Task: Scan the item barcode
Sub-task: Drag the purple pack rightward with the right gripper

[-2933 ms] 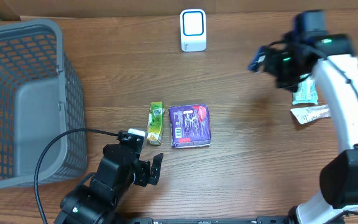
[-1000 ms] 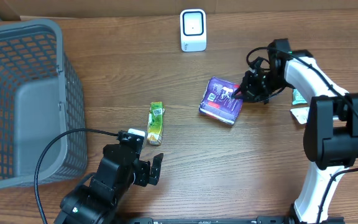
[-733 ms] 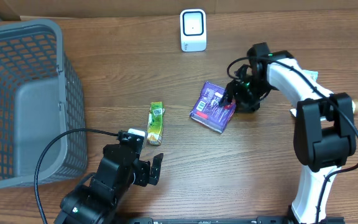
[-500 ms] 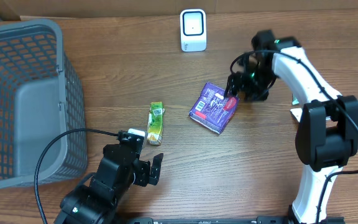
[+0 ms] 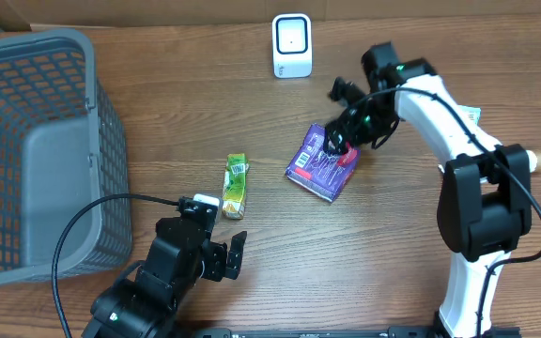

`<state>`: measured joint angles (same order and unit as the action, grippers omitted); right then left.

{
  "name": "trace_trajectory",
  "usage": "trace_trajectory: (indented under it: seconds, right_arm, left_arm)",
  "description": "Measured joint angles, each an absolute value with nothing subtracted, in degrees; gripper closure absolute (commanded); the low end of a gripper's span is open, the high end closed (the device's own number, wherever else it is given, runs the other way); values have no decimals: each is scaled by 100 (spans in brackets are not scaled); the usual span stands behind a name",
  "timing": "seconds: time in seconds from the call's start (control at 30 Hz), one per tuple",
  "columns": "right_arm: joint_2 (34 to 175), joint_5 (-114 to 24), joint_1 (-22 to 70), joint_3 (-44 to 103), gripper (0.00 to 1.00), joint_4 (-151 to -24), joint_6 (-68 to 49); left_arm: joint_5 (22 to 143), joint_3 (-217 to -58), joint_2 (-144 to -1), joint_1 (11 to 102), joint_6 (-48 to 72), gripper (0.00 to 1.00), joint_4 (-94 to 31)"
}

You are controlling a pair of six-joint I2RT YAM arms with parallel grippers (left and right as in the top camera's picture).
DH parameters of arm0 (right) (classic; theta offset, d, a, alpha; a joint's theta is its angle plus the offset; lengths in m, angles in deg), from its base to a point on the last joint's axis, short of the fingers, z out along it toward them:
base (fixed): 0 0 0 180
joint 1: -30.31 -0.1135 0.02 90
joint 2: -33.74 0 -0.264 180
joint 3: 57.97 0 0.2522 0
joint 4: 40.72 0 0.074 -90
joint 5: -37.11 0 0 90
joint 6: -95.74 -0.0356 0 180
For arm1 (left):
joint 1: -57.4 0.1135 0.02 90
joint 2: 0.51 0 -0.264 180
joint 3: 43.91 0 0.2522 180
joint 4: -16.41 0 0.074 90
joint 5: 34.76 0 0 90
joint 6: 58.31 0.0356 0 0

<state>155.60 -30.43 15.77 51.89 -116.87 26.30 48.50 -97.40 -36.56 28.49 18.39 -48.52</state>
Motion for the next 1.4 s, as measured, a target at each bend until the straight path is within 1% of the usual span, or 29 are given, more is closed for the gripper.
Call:
trace_trajectory:
  seconds: [0.23,0.37,0.57,0.63,0.7,0.8,1.0,1.07,1.1,1.2,1.23,1.3,1.4]
  right_arm:
    - [15560,-3032,1642,4909,12,-11512,2737]
    - [15564,-2964,1646,4909,14,-11383,2759]
    - [15713,-2885,1646,4909,23,-11263,2803]
    - [15752,-2820,1644,4909,28,-11320,2809]
    - [15761,-2739,1644,4909,36,-11401,2818]
    - [15766,-2592,1646,4909,51,-11539,2822]
    - [15768,-2160,1646,4909,64,-11722,2717]
    - [15768,-2061,1646,4909,71,-11722,2599]
    - [15768,-2015,1646,4909,78,-11729,2532]
    - [15768,-1895,1646,4909,86,-11781,2315]
    - [15768,-1873,1646,4909,91,-11788,2282]
    - [15768,-1832,1655,4909,96,-11834,2169]
    - [15768,-1795,1686,4909,96,-11858,1959]
  left_arm:
    - [4850,-9740,-3656,2849,1839,0,-4852]
    - [4850,-9740,-3656,2849,1839,0,-4852]
    - [4850,-9740,-3656,2849,1839,0,-4855]
    - [4850,-9740,-3656,2849,1839,0,-4852]
    - [4850,-9740,-3656,2849,1839,0,-4852]
    - [4850,-9740,-3656,2849,1839,0,-4855]
    - [4850,-9740,-3656,2849,1841,1,-4855]
    - [4850,-9740,-3656,2849,1839,1,-4852]
    - [4850,-9740,-3656,2849,1839,0,-4855]
    - [4850,-9740,-3656,2849,1841,0,-4855]
    - [4850,-9740,-3656,2849,1839,0,-4855]
    - [4850,-9740,-3656,2849,1839,0,-4852]
    - [4850,-9740,-3656,2849,1839,0,-4852]
